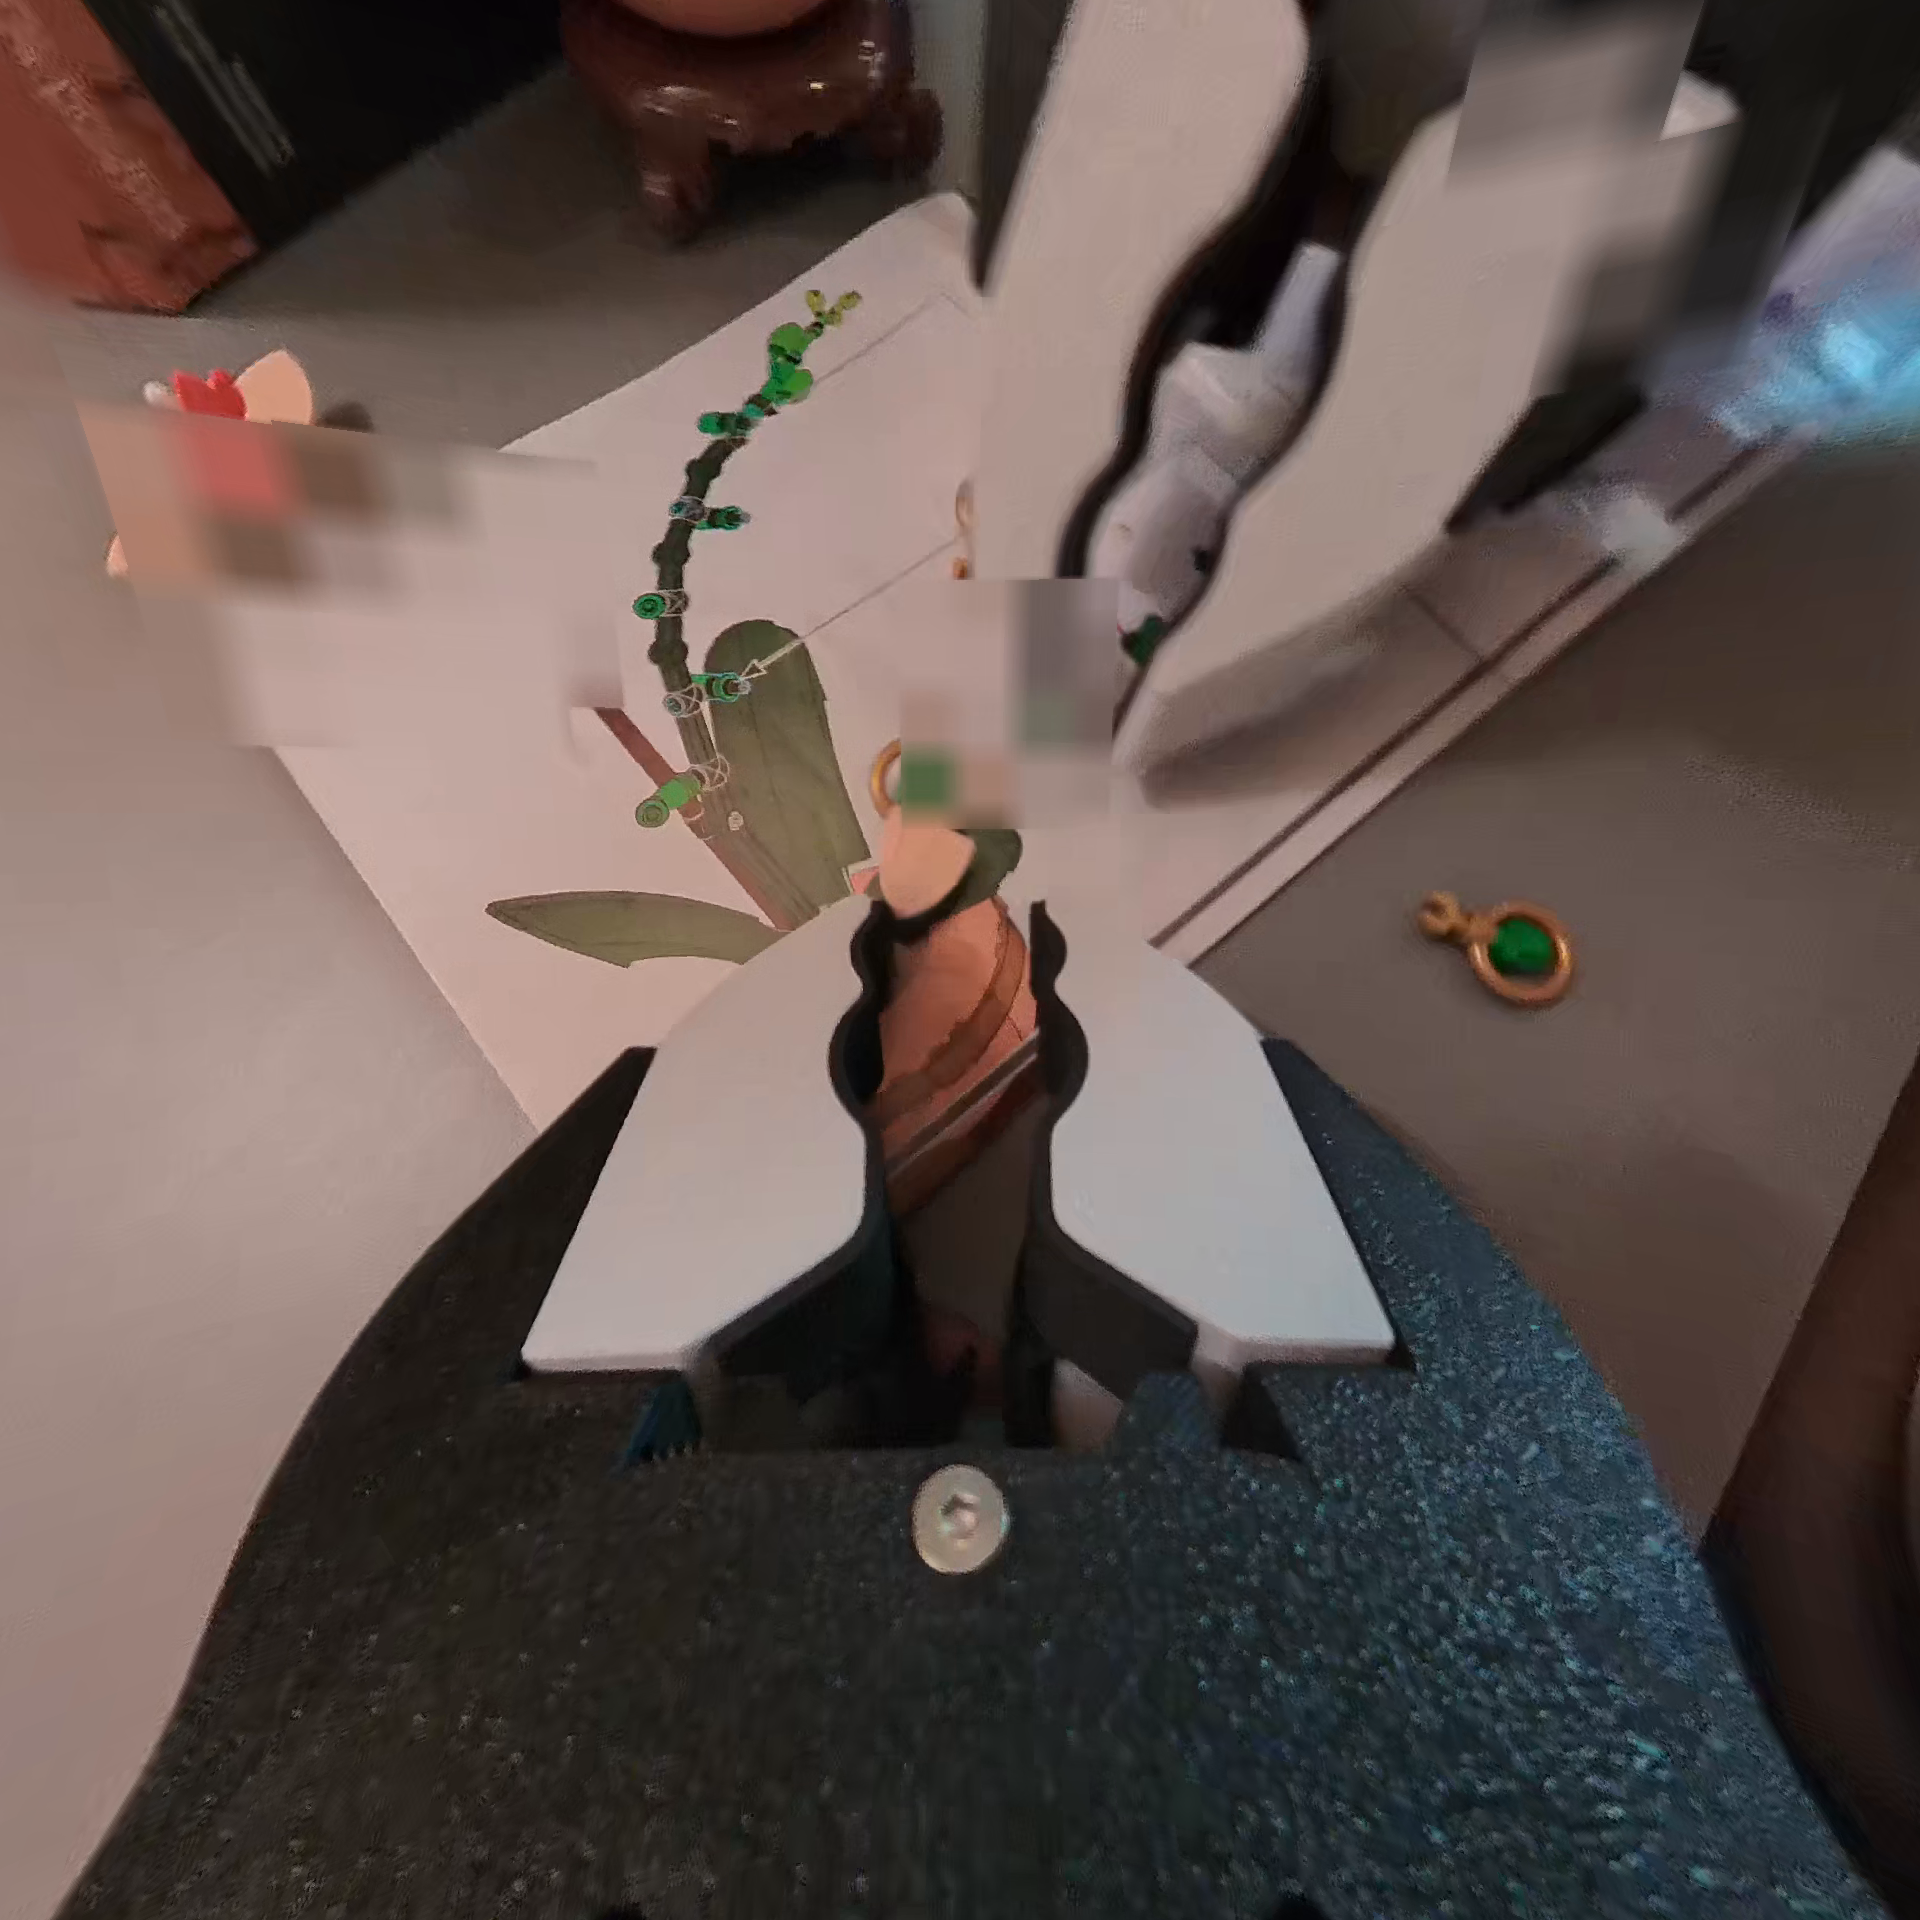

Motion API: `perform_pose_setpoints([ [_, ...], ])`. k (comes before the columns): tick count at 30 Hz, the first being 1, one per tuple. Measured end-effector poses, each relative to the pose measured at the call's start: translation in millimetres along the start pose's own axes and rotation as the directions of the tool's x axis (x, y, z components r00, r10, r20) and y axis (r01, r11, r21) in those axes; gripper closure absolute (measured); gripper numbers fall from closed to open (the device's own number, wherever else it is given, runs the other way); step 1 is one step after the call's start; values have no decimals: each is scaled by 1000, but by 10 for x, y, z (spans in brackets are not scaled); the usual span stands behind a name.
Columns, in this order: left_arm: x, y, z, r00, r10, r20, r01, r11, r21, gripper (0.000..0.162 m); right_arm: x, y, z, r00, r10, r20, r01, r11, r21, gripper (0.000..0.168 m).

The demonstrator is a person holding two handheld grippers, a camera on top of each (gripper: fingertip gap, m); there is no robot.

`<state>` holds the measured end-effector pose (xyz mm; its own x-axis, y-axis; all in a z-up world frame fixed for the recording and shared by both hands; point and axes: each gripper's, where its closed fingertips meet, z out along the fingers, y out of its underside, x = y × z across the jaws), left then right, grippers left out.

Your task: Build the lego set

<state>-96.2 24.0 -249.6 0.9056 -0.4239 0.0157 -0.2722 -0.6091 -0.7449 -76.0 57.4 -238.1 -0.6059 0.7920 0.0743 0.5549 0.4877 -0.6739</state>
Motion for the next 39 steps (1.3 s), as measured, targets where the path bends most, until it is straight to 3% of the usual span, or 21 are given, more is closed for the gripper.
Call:
perform_pose_setpoints([
  [2, -12, -31, -35, 996, 84, -27, -83, 996, 26, 134, 44, -42, 12, 1000, 2, 3, -3, 999, 46, 140],
  [4, -42, -72, -39, 988, 145, -45, -142, 988, 53, 132, 118, -31, 63, 995, -91, -35, 92, 995, 30, 138],
  [8, -21, -116, -14, 981, 170, -92, -164, 984, 69, 136, 136, -20, 207, 985, -170, 27, 170, 986, 3, 138],
  [13, -115, -95, 36, 981, 189, -45, -188, 982, 24, 145, 151, -32, 237, 989, -126, 75, 125, 992, 11, 153],
  [20, -110, -64, 63, 982, 180, -62, -180, 984, 14, 148, 134, -21, 229, 998, -64, -27, 64, 998, -10, 156],
  [28, -79, -42, 47, 973, 196, -125, -195, 981, 15, 148, 83, -68, 173, 985, -113, 129, 113, 994, 4, 132],
  [32, -72, -43, 46, 965, 222, -139, -222, 975, 16, 148, 74, -40, 247, 981, -45, 191, 44, 999, 5, 149],
  [39, -67, -46, 48, 979, 130, -154, -132, 991, -1, 149, 80, -26, 249, 990, 82, 112, -85, 996, 23, 152],
])
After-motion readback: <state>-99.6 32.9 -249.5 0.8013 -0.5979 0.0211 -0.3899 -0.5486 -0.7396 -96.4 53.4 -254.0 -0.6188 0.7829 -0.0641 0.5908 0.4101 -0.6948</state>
